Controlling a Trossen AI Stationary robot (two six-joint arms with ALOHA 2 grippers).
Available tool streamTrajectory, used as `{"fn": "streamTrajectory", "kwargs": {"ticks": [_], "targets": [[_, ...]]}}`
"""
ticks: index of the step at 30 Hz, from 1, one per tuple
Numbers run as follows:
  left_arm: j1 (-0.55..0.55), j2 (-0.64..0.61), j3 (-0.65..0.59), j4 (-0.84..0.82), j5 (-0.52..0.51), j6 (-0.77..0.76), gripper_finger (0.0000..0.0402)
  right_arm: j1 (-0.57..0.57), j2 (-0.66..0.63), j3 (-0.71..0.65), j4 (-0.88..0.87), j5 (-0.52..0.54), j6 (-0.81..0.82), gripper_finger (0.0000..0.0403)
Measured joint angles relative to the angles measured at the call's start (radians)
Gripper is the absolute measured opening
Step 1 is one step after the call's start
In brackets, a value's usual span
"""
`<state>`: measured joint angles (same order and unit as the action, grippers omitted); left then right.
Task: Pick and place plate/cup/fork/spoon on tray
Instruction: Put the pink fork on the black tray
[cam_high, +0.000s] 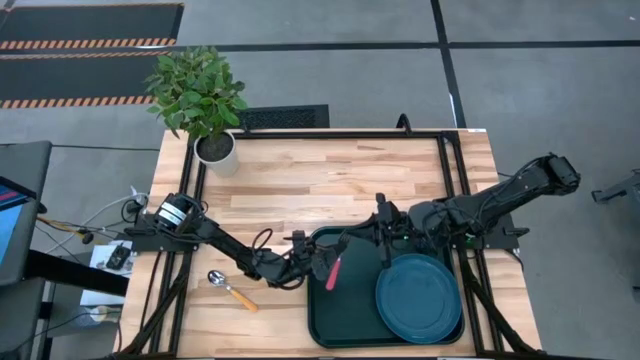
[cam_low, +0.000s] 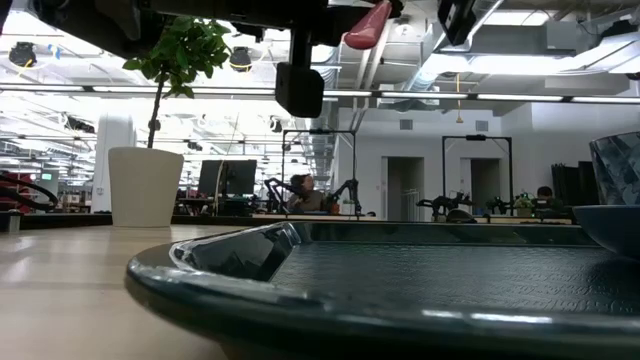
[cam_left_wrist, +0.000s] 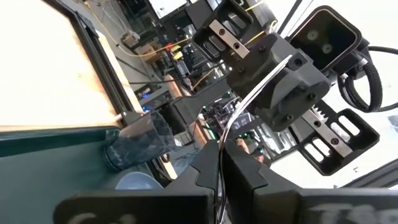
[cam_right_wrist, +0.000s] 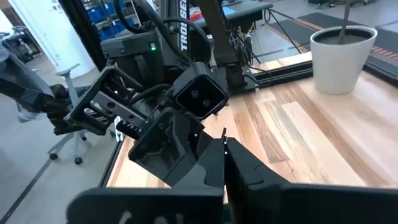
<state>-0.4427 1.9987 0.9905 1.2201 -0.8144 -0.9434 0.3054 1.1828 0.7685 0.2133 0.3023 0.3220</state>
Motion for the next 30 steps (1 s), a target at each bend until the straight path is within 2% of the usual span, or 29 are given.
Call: {"fn": "streamTrajectory", "kwargs": {"ticks": [6, 10, 13, 19, 23, 30], "targets": [[0.000, 0.000, 0.000, -0.061, 0.010, -0.004, 0.0020, -0.014, 0.000, 0.001, -0.085, -0.029, 0.084, 0.0004], [0.000, 0.000, 0.000, -0.129, 0.036, -0.031, 0.0071, -0.028, 0.000, 0.001, -0.161, -0.072, 0.116, 0.0002], [0.000, 0.000, 0.000, -0.156, 0.102, -0.035, 0.0119, -0.046, 0.000, 0.002, -0.245, -0.096, 0.126, 0.0002], [-0.001, 0.000, 0.000, -0.195, 0.192, -0.064, 0.0193, -0.071, 0.000, 0.003, -0.302, -0.226, 0.134, 0.0001], [-0.002, 0.000, 0.000, -0.251, 0.199, -0.067, 0.0210, -0.071, 0.000, 0.001, -0.343, -0.253, 0.145, 0.0001], [-0.002, -0.002, 0.000, -0.322, 0.215, -0.117, 0.0212, -0.064, 0.001, -0.022, -0.404, -0.306, 0.165, 0.0001]]}}
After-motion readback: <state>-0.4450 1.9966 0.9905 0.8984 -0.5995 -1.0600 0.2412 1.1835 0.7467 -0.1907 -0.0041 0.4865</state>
